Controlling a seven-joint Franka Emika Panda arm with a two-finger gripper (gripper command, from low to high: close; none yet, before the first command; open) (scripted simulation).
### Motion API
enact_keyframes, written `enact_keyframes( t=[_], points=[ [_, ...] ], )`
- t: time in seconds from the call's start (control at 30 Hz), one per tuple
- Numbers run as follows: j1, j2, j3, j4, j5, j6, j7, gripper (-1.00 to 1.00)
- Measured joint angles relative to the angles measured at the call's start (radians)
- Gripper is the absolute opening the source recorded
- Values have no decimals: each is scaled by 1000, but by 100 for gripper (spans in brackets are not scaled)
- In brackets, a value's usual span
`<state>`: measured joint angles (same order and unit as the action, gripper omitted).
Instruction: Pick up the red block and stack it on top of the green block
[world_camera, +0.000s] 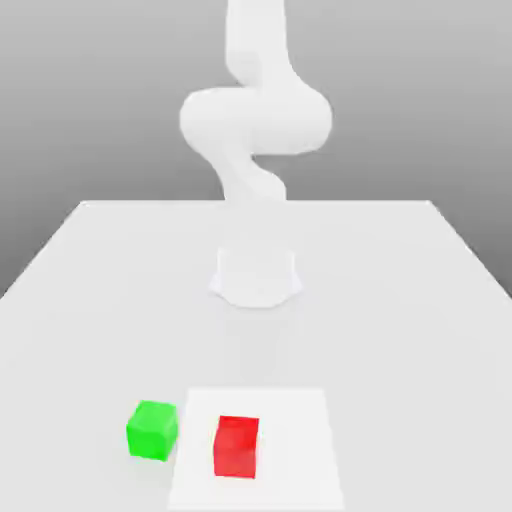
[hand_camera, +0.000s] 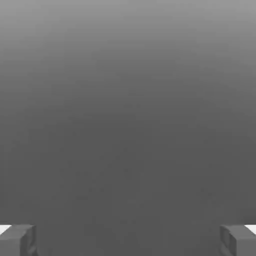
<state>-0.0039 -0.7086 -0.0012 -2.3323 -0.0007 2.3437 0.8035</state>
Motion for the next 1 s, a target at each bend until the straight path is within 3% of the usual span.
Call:
enact_keyframes(
  t=[0.7, 0.9, 0.93, 1.0],
  points=[
    [-28, 768, -18, -271, 4, 367, 22, 0],
    [-30, 985, -15, -266, 18, 531, 14, 0],
    [-31, 1014, -13, -262, 19, 556, 13, -100],
    [-32, 1014, -13, -262, 19, 556, 13, -100]
  ],
)
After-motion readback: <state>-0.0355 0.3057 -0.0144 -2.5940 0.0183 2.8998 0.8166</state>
